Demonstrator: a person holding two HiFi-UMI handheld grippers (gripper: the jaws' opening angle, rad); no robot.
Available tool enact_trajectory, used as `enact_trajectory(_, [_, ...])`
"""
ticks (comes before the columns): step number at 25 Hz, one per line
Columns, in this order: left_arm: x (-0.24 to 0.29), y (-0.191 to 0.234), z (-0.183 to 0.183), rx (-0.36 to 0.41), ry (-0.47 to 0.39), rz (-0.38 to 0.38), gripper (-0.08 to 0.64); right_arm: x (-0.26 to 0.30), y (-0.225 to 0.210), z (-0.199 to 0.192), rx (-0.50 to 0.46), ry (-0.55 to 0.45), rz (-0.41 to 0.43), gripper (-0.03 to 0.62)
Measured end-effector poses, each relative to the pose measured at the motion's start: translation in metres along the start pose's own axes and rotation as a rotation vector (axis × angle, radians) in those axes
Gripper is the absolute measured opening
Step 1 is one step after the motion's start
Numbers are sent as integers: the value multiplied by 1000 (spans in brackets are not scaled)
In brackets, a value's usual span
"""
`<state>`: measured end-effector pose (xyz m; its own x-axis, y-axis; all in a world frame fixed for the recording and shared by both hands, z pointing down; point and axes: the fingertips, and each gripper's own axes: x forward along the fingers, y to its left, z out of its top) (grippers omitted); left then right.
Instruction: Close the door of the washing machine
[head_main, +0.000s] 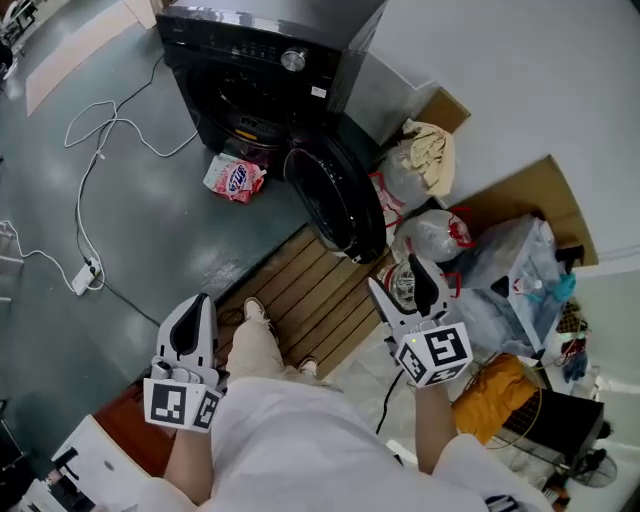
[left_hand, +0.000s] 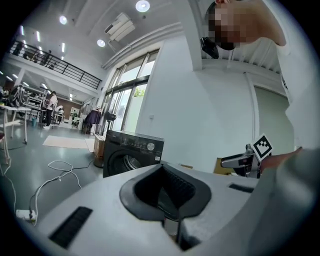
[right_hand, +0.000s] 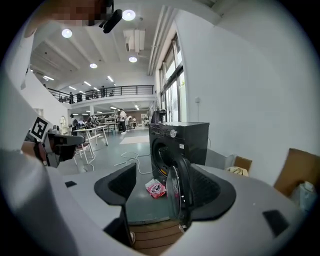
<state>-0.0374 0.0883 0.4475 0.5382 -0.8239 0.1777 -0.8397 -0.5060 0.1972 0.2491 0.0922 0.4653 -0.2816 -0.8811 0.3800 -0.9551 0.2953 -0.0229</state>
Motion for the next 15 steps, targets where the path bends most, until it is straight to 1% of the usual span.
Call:
enact_trajectory(2, [22, 19, 29, 15, -3, -42, 5, 18, 6, 22, 16, 35, -15, 310])
enact_trajectory(4, [43, 35, 60, 46, -21, -77, 5, 27, 10, 44, 4, 57, -29, 310])
enact_trajectory(7, [71, 60, 95, 48, -62, -82, 5, 33, 3, 68, -22, 81, -74, 311])
enact_trajectory(9, [83, 71, 110, 41, -77, -83, 5, 34, -3, 76, -23, 94, -107, 311])
enact_trajectory(11, [96, 72, 117, 41, -79, -97, 5, 40, -12, 79, -41, 110, -134, 311])
enact_trajectory(13, [106, 66, 119, 43, -71, -114, 5, 49, -22, 77, -50, 122, -143, 312])
enact_trajectory(15, [113, 63, 120, 41, -58, -118, 5, 62, -31, 68, -47, 138, -140, 313])
